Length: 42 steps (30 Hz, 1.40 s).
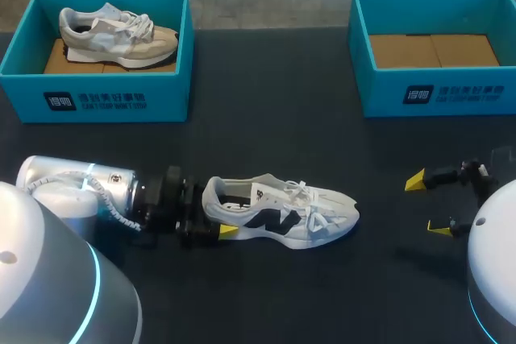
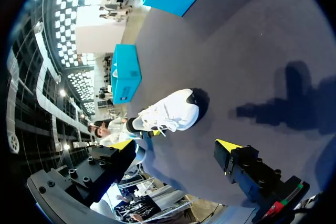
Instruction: Take the shoe out of the shoebox, open the shoe tongue, remove and reinsert the insole, then place the shoe into the shoebox
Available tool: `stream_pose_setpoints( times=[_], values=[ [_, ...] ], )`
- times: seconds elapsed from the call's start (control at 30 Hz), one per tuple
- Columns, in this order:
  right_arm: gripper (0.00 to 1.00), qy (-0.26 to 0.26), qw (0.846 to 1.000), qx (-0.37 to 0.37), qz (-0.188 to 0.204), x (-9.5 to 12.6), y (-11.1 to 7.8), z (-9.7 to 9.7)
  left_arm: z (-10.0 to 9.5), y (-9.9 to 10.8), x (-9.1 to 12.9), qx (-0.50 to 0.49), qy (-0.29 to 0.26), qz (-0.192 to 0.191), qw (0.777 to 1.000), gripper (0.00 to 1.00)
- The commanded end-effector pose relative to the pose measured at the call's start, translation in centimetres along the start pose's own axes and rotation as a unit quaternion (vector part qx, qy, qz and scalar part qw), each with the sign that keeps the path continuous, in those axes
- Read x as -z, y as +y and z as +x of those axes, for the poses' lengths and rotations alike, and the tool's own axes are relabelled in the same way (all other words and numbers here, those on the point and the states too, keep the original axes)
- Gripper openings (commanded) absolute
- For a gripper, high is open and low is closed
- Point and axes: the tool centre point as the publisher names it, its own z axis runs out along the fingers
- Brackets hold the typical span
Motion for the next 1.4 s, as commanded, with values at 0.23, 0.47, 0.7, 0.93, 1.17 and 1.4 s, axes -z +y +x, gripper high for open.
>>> stream_pose_setpoints(
  times=[0.23, 0.47, 0.7, 0.93, 1.17, 1.4],
  values=[
    [1.0, -0.086, 0.995, 0.032, -0.021, -0.7, 0.1, 3.1, -0.4, 0.2, -0.1, 0.0, 0.001, -0.001, 1.0, 0.0],
    [1.0, -0.205, 0.976, 0.073, -0.032, -2.0, -0.2, 6.3, -0.4, 0.2, -0.1, 0.0, 0.001, -0.001, 1.0, 0.0],
    [1.0, -0.256, 0.962, 0.087, -0.026, -3.2, -0.8, 8.2, -0.4, 0.2, -0.1, 0.0, 0.001, -0.001, 1.0, 0.0],
    [1.0, -0.294, 0.949, 0.114, -0.026, -4.2, -1.9, 9.8, -0.4, 0.2, -0.1, 0.0, 0.001, -0.001, 1.0, 0.0],
    [1.0, -0.298, 0.949, 0.104, -0.026, -5.1, -2.2, 10.1, -0.4, 0.2, -0.1, 0.0, 0.001, -0.001, 1.0, 0.0],
    [1.0, -0.298, 0.949, 0.104, -0.026, -5.1, -2.2, 10.1, -0.4, 0.2, -0.1, 0.0, 0.001, -0.001, 1.0, 0.0]
  ],
)
